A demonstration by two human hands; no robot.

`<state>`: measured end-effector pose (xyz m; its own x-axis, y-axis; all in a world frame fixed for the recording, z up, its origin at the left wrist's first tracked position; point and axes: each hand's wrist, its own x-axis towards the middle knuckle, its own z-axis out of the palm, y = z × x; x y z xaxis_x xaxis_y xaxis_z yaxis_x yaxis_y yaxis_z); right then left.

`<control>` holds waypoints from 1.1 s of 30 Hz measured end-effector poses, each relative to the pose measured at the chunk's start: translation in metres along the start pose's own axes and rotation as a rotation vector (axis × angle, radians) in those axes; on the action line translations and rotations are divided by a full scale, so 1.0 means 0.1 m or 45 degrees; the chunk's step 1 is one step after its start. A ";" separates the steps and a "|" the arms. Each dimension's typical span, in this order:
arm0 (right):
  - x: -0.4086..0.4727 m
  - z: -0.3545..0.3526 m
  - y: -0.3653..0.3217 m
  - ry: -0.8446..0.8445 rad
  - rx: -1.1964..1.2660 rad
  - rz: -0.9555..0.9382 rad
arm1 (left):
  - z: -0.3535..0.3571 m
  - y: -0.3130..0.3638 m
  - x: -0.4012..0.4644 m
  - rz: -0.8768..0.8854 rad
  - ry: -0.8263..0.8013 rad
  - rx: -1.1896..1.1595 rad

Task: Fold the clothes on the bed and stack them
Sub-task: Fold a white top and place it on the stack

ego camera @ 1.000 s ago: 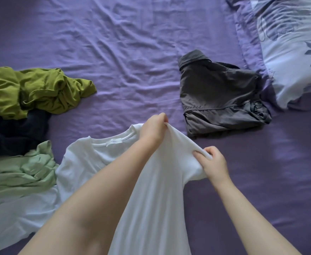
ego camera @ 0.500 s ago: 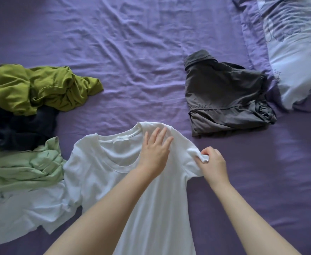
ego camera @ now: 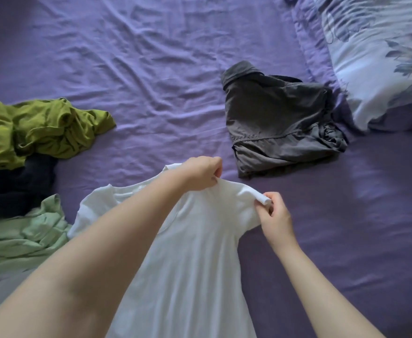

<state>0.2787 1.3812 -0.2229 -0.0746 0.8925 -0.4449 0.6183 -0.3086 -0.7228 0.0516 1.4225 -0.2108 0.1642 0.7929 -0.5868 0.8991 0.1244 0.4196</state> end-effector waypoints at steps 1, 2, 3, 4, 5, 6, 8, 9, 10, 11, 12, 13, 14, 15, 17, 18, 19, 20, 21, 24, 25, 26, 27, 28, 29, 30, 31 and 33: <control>0.00 0.01 0.00 0.025 -0.022 -0.020 | -0.02 -0.02 -0.01 -0.018 -0.056 -0.024; 0.01 0.02 0.01 0.058 -0.046 -0.042 | -0.04 -0.03 -0.02 -0.027 -0.102 0.005; 0.01 0.03 0.01 0.091 -0.074 -0.055 | -0.04 -0.03 -0.03 -0.032 -0.135 0.074; 0.02 0.04 0.02 0.114 -0.109 -0.056 | -0.03 -0.04 -0.02 -0.033 -0.146 0.160; 0.03 0.05 0.03 0.129 -0.151 -0.049 | 0.00 -0.04 0.00 -0.035 -0.125 0.235; 0.04 0.05 0.03 0.136 -0.206 -0.042 | 0.03 -0.04 0.02 -0.044 -0.076 0.281; 0.04 0.05 0.02 0.140 -0.370 -0.039 | 0.10 -0.03 0.04 -0.109 0.071 0.294; 0.06 0.04 0.02 0.140 -0.453 -0.028 | 0.12 -0.03 0.04 -0.150 0.133 0.285; 0.07 0.04 0.02 0.140 -0.519 -0.018 | 0.15 -0.03 0.04 -0.182 0.183 0.286; 0.08 0.03 0.02 0.138 -0.561 -0.008 | 0.19 -0.02 0.03 -0.205 0.232 0.299; 0.10 0.03 0.03 0.136 -0.571 -0.003 | 0.23 -0.01 0.02 -0.220 0.277 0.317; 0.11 0.03 0.03 0.120 -0.554 0.000 | 0.27 0.00 0.00 -0.223 0.320 0.327; 0.12 0.03 0.03 0.088 -0.521 0.000 | 0.31 0.00 -0.01 -0.221 0.360 0.328; 0.11 0.03 0.03 0.049 -0.490 -0.001 | 0.35 0.00 -0.04 -0.219 0.397 0.322; 0.06 0.02 0.02 0.036 -0.477 -0.018 | 0.40 -0.03 -0.11 -0.245 0.453 0.284; 0.02 0.01 0.02 0.071 -0.507 -0.049 | 0.42 -0.06 -0.18 -0.275 0.475 0.253; -0.03 0.02 0.01 0.114 -0.567 -0.094 | 0.45 -0.11 -0.26 -0.310 0.499 0.222; -0.09 0.03 0.01 0.145 -0.644 -0.153 | 0.48 -0.18 -0.37 -0.349 0.523 0.197; -0.14 0.05 -0.01 0.158 -0.714 -0.238 | 0.52 -0.27 -0.49 -0.392 0.542 0.180; -0.23 0.21 -0.13 0.090 -0.792 -0.596 | 0.67 -0.60 -0.87 -0.572 0.524 0.141; -0.24 0.29 -0.21 0.038 -0.803 -0.720 | 0.73 -0.71 -1.01 -0.638 0.501 0.093; -0.25 0.40 -0.30 -0.016 -0.811 -0.831 | 0.78 -0.80 -1.15 -0.698 0.487 0.033; -0.26 0.52 -0.40 -0.078 -0.818 -0.917 | 0.83 -0.89 -1.29 -0.753 0.494 -0.021; -0.26 0.65 -0.50 -0.151 -0.821 -0.974 | 0.88 -0.97 -1.42 -0.797 0.517 -0.054; -0.27 0.79 -0.61 -0.232 -0.822 -1.014 | 0.91 -1.05 -1.54 -0.830 0.538 -0.061; -0.28 0.93 -0.71 -0.312 -0.823 -1.044 | 0.94 -1.10 -1.65 -0.855 0.557 -0.053; -0.29 1.07 -0.80 -0.379 -0.829 -1.072 | 0.96 -1.15 -1.74 -0.866 0.594 -0.040; -0.30 1.35 -0.98 -0.468 -0.839 -1.150 | 1.01 -1.21 -1.91 -0.859 0.730 -0.040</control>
<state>0.1150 1.3401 -0.2103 -0.8475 0.5181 -0.1149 0.5023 0.7132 -0.4890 -0.0478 1.1959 -0.2191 -0.6333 0.7206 -0.2821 0.7179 0.6832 0.1336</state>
